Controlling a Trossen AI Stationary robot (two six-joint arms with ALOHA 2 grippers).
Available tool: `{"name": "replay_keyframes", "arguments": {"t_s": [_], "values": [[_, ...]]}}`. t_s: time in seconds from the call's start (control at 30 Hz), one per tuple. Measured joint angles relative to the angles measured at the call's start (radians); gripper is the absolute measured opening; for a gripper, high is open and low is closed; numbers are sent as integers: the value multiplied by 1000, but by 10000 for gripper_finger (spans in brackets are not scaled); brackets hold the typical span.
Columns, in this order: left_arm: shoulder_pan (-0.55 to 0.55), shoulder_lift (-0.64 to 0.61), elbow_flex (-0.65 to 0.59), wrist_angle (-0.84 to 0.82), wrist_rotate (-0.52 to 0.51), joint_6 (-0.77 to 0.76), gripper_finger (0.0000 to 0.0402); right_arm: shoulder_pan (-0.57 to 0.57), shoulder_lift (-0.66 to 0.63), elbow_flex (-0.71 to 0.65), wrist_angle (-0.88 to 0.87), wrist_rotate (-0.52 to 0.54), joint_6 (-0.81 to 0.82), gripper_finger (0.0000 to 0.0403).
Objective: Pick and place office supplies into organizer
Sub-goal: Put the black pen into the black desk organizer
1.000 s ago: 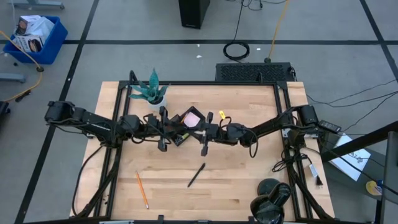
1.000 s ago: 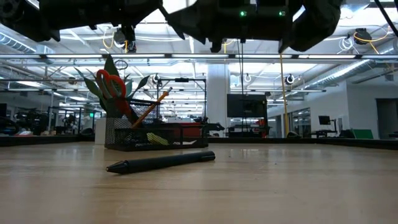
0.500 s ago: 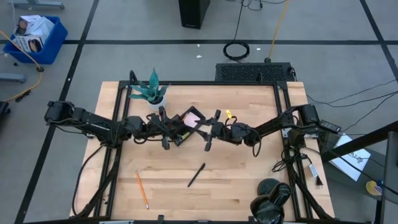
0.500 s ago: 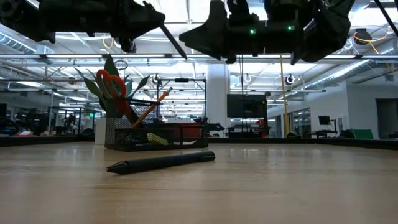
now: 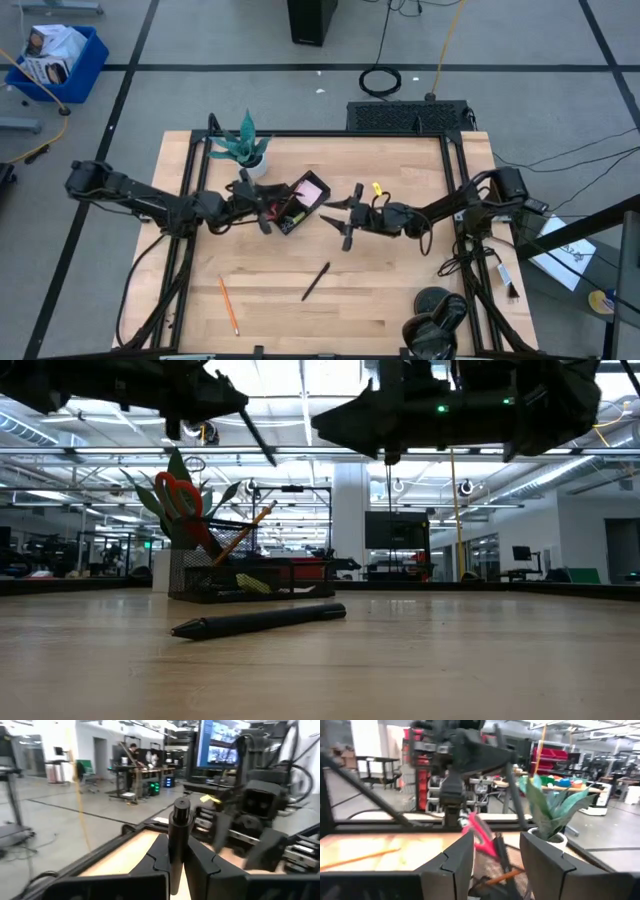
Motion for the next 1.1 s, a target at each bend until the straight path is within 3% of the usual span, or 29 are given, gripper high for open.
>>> {"name": "replay_keyframes", "arguments": {"t_s": [0.2, 0.3, 0.53, 0.7, 1.1], "values": [[-37, -92, 1, -211, -233, -74, 52, 38, -34, -41, 4, 2, -5, 152], [-34, -121, 1, -321, -278, -163, 47, 42, -40, -42, 2, 3, -19, 151], [-26, -88, 1, -365, -286, -206, 20, 47, -42, -42, 7, 1, -20, 147], [-1, -21, 1, -394, -307, -256, 51, 47, -42, -42, 34, -5, -16, 148], [87, 114, 2, -394, -132, -350, 60, 46, -42, -42, 23, -4, -27, 149]]}}
